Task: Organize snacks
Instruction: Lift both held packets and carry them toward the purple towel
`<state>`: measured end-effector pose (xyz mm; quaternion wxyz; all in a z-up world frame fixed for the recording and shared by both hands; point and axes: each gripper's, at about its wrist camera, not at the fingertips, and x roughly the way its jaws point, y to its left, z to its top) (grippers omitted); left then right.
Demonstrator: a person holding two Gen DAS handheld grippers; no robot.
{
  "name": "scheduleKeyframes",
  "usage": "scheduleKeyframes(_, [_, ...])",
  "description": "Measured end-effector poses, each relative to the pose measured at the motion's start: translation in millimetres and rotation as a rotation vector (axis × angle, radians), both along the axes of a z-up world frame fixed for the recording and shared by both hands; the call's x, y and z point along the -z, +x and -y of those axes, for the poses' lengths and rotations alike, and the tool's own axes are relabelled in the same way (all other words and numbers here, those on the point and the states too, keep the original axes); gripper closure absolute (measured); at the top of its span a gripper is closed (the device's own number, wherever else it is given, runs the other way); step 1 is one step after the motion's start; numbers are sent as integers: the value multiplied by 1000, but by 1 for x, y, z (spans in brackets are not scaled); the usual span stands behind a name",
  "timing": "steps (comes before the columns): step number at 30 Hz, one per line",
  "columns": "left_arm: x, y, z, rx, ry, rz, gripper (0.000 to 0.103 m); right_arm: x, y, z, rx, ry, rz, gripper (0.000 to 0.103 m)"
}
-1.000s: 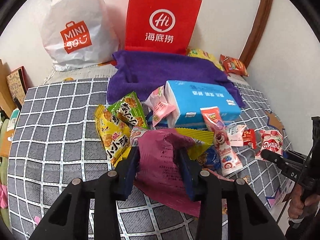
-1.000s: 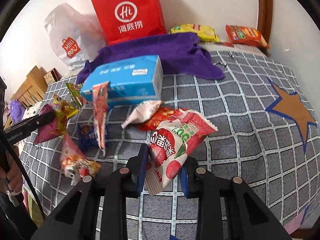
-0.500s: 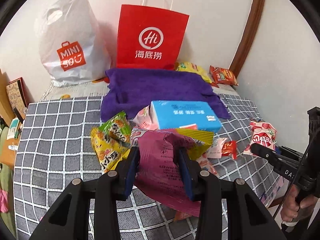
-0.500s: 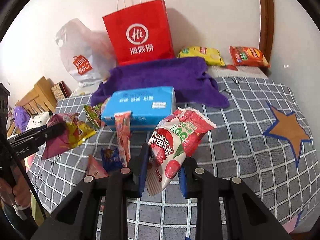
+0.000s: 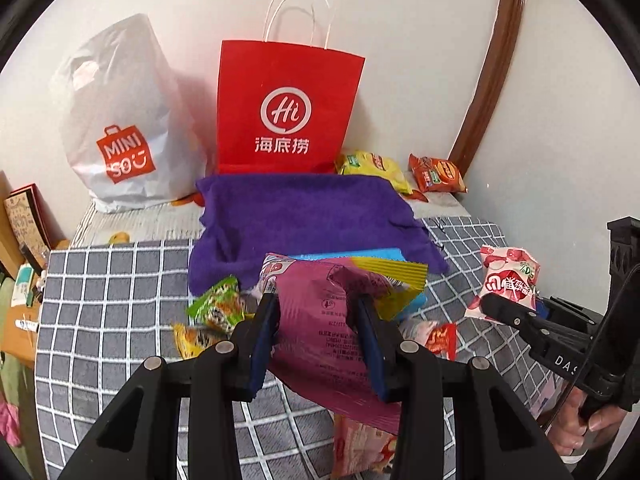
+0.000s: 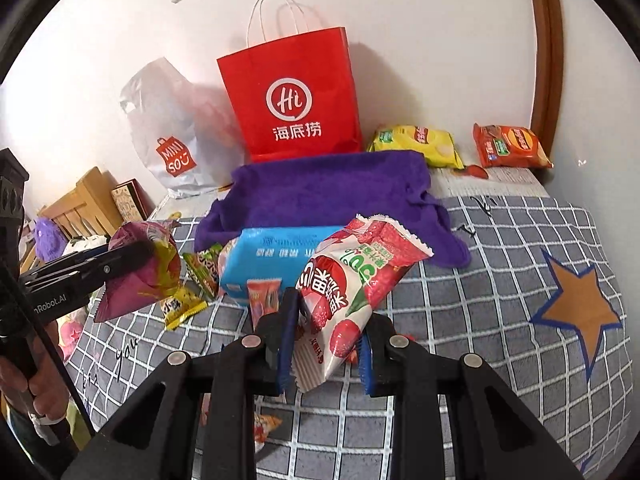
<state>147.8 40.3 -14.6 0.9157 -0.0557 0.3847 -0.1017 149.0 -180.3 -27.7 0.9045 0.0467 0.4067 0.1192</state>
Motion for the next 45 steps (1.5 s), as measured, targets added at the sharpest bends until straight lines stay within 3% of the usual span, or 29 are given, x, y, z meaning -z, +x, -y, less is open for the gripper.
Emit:
scheduleKeyframes(20, [-16, 75, 9, 13, 7, -2, 65, -13, 78, -5, -7, -15, 17, 77])
scheduleKeyframes(45, [17, 193, -18, -16, 30, -63, 65, 26, 218, -12, 25, -45, -36, 76])
